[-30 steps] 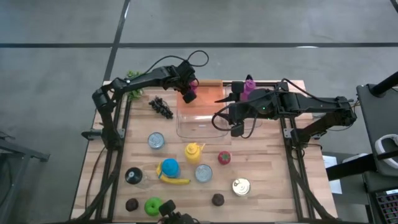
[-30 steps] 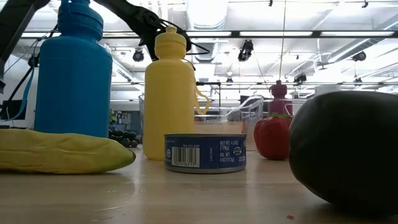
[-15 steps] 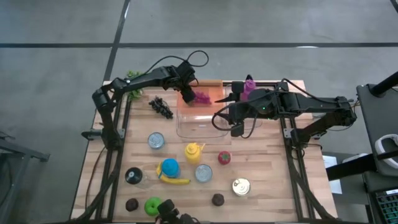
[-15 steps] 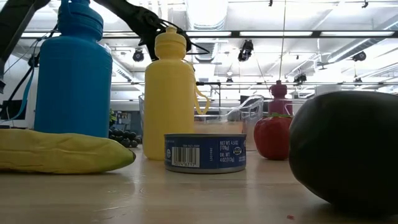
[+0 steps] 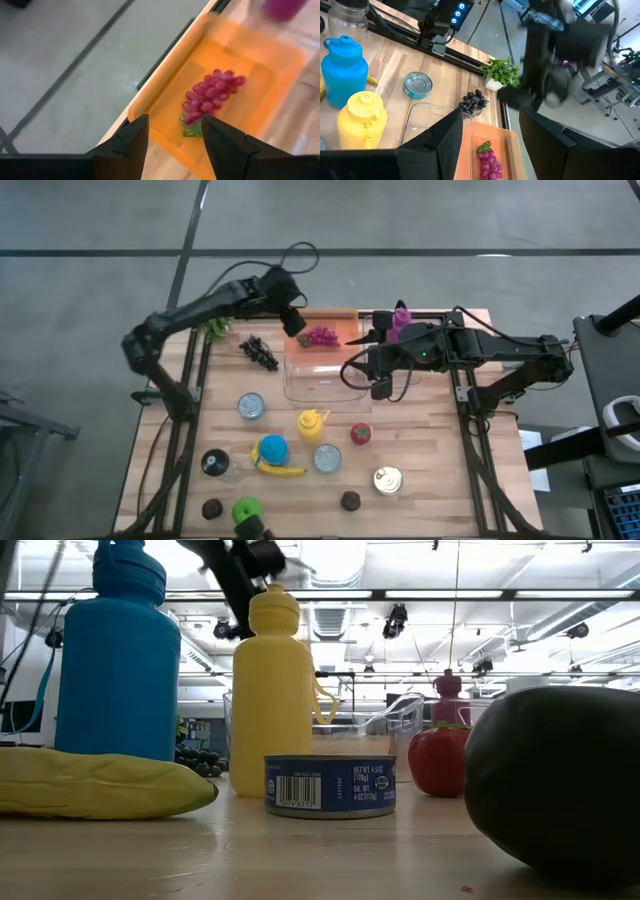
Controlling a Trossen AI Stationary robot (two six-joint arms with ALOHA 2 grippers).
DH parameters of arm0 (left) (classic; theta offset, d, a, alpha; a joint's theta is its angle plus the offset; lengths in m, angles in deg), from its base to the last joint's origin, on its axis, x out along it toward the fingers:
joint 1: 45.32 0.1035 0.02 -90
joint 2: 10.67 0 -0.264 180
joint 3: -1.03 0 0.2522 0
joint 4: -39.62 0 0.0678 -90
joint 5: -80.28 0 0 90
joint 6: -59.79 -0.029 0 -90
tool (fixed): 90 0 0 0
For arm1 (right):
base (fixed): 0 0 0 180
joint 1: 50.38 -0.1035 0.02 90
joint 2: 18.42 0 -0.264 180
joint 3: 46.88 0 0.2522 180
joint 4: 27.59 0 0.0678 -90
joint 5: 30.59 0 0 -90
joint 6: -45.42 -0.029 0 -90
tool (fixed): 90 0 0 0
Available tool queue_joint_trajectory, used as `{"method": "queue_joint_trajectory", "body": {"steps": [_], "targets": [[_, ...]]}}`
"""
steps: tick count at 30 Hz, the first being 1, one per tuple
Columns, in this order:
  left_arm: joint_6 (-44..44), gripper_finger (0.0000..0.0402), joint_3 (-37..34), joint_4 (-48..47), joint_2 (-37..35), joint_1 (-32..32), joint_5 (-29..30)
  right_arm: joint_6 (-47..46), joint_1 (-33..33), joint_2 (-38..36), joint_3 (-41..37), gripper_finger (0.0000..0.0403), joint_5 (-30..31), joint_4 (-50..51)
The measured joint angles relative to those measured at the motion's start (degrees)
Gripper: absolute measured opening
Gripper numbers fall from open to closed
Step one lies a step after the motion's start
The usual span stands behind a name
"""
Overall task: Pick & Place Food Item
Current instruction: Put the blue and pink can into the left transparent bin
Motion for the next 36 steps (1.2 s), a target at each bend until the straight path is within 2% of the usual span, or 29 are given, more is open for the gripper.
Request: {"method": "queue_joint_trajectory", "body": {"steps": [8,13,18,24,30,36], "targets": [[0.08,0.0171,-8.25,-0.32,-15.36,-8.35,0.54,-0.73,-0.02,0.00,0.00,0.0189,0.00,1.49],[2.06,0.0165,-14.99,5.58,-23.94,-14.74,2.36,-0.36,-0.02,-0.01,0.00,0.0189,-0.02,1.60],[2.26,0.0162,-19.50,9.26,-29.63,-21.32,2.50,-0.67,-0.02,-0.02,0.00,0.0189,-0.14,1.99],[2.26,0.0167,-20.69,9.22,-31.61,-28.99,2.55,-6.11,-2.51,-0.46,0.00,0.0189,-2.09,10.57],[2.36,0.0171,-20.72,9.45,-31.41,-34.71,2.94,-18.69,-6.77,-0.11,-1.31,0.0178,-2.01,21.63],[2.89,0.0163,-20.72,9.77,-31.43,-38.02,2.99,-32.99,-12.66,-0.09,-5.07,0.0140,-2.14,29.52]]}}
